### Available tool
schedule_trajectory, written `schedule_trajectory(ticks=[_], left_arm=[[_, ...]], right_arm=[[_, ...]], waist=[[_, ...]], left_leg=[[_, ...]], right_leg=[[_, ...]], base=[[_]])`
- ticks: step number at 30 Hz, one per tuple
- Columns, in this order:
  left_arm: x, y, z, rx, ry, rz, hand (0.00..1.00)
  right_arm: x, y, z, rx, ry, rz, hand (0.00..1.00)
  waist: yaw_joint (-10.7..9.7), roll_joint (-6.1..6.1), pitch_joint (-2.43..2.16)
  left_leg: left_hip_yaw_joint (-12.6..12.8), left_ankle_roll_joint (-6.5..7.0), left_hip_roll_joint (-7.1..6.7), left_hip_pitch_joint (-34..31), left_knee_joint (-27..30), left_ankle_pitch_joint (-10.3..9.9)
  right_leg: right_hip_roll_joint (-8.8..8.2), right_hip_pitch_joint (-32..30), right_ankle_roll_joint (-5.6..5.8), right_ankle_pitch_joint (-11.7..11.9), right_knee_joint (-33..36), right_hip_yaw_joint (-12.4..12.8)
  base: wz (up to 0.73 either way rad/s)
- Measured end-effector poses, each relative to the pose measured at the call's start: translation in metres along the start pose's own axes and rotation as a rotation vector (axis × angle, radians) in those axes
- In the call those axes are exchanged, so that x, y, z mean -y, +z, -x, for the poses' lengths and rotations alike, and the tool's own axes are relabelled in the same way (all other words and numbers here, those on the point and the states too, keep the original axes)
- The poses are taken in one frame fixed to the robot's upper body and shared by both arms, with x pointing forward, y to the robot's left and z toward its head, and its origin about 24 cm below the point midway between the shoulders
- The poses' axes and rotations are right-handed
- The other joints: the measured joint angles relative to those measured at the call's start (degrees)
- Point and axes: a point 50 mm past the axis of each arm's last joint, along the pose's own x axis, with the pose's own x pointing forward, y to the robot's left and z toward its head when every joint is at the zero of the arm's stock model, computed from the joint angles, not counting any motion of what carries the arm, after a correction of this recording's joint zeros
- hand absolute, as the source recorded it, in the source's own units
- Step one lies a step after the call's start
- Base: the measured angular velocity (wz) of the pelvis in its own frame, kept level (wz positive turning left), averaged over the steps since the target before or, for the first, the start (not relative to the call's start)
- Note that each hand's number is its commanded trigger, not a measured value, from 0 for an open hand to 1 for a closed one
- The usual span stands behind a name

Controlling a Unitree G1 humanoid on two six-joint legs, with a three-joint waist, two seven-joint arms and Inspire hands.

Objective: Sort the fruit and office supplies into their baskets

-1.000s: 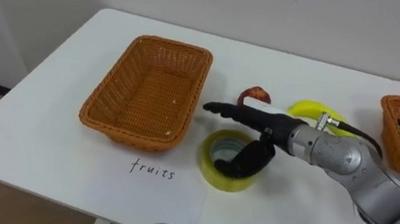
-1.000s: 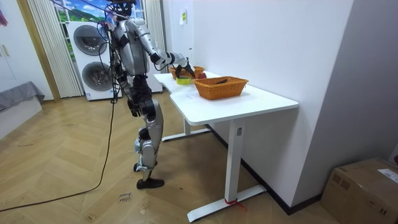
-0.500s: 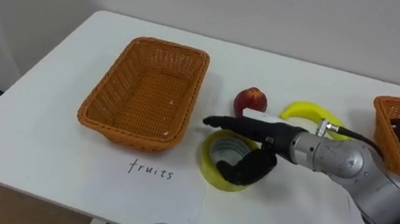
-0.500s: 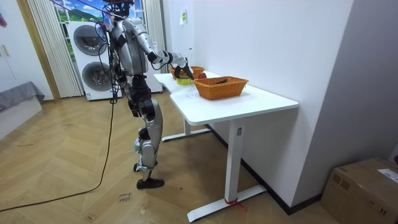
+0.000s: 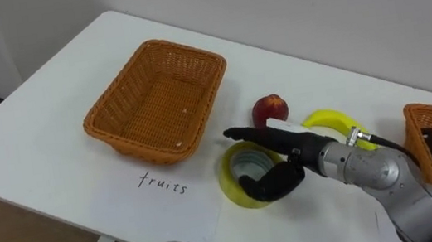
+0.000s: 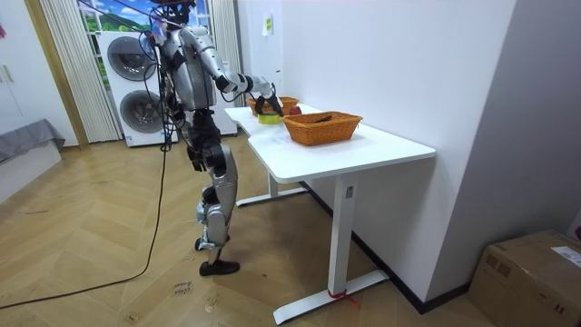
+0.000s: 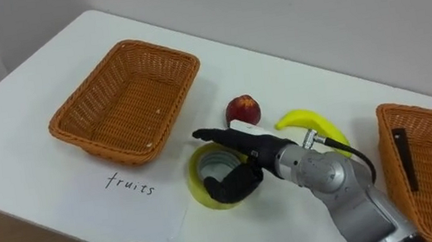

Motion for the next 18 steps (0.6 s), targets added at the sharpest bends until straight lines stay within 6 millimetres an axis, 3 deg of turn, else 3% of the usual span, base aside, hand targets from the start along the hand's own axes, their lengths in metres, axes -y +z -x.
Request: schedule_trajectory(ticks=[18], left_arm=[[-0.016,-0.005,-0.001,-0.022,0.047,-0.002,0.0]], right_arm=[[0.003,-0.011,-0.004,-0.051,0.046,-0.021,0.0]], waist=[[1.4,-0.52,-0.07]], left_leg=[[-0.4,0.07,-0.11,1.2,0.2,0.1]], right_leg=[[-0.07,1.6,0.03,0.0,-0.1,-0.4]], base=[[0.0]])
